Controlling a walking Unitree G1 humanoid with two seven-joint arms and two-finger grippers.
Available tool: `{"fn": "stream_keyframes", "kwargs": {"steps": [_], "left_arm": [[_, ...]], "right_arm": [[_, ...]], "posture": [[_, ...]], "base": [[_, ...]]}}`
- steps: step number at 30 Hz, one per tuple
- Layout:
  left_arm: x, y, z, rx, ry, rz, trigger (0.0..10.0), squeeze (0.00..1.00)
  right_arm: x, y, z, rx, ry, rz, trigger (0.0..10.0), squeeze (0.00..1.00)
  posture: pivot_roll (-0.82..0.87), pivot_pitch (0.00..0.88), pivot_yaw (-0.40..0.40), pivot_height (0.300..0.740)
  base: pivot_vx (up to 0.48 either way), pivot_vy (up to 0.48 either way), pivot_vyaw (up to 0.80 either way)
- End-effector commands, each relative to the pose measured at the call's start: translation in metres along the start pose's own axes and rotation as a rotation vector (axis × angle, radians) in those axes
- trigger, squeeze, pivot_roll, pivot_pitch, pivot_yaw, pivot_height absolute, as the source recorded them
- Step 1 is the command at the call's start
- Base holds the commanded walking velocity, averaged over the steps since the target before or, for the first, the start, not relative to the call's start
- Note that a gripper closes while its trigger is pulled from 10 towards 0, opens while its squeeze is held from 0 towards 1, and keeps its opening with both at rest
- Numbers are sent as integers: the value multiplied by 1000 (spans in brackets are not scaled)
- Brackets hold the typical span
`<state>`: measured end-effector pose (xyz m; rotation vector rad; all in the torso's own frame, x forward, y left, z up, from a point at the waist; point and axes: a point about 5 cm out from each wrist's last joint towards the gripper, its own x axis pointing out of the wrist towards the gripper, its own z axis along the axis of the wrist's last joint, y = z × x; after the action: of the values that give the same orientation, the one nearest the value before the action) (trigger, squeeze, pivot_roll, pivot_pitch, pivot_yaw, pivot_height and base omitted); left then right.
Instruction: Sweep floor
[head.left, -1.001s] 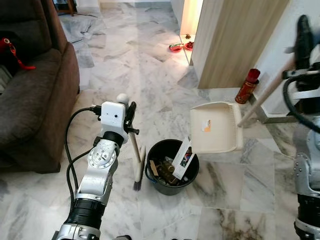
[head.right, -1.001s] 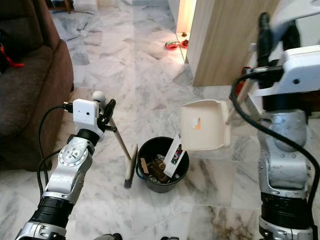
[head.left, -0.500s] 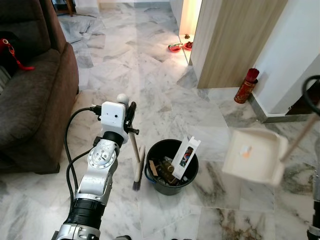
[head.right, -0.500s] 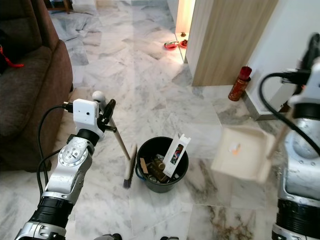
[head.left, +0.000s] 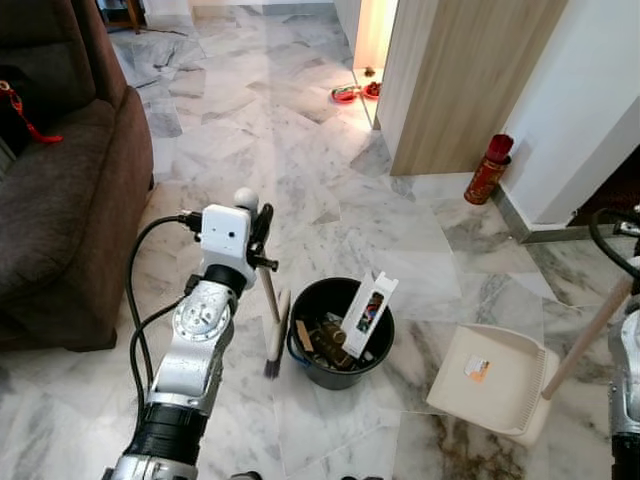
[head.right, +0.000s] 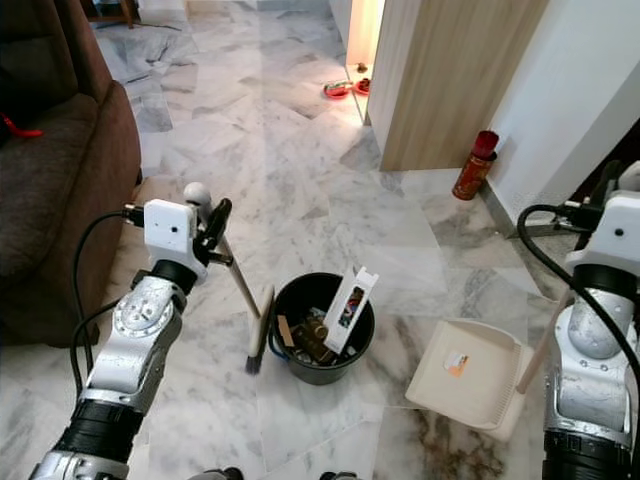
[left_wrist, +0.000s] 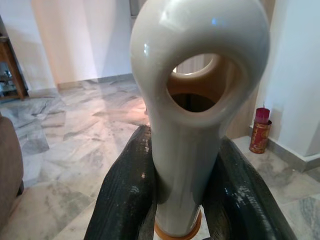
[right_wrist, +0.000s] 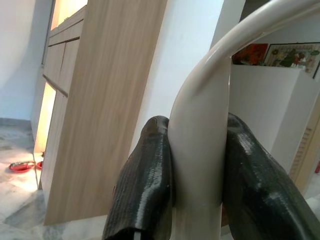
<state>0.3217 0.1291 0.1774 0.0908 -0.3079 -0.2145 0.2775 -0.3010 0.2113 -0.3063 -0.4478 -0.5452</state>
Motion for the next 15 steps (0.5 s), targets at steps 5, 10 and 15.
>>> {"fn": "stream_keyframes", "kwargs": {"steps": [5, 10, 15], "left_arm": [[0, -4, 10, 13, -40, -20, 10000, 0], [-1, -6, 10, 6, -35, -28, 10000, 0], [-1, -7, 10, 3, -38, -26, 10000, 0]], "right_arm": [[-4, 7, -4, 31, -6, -9, 10000, 0], [-8, 9, -8, 87, 15, -23, 10000, 0], [-11, 14, -12, 119, 26, -23, 10000, 0]], "posture": [[117, 137, -50, 740], [115, 124, -47, 740], [120, 116, -49, 740]], "base": [[0, 0, 0], [0, 0, 0], [0, 0, 0]]}}
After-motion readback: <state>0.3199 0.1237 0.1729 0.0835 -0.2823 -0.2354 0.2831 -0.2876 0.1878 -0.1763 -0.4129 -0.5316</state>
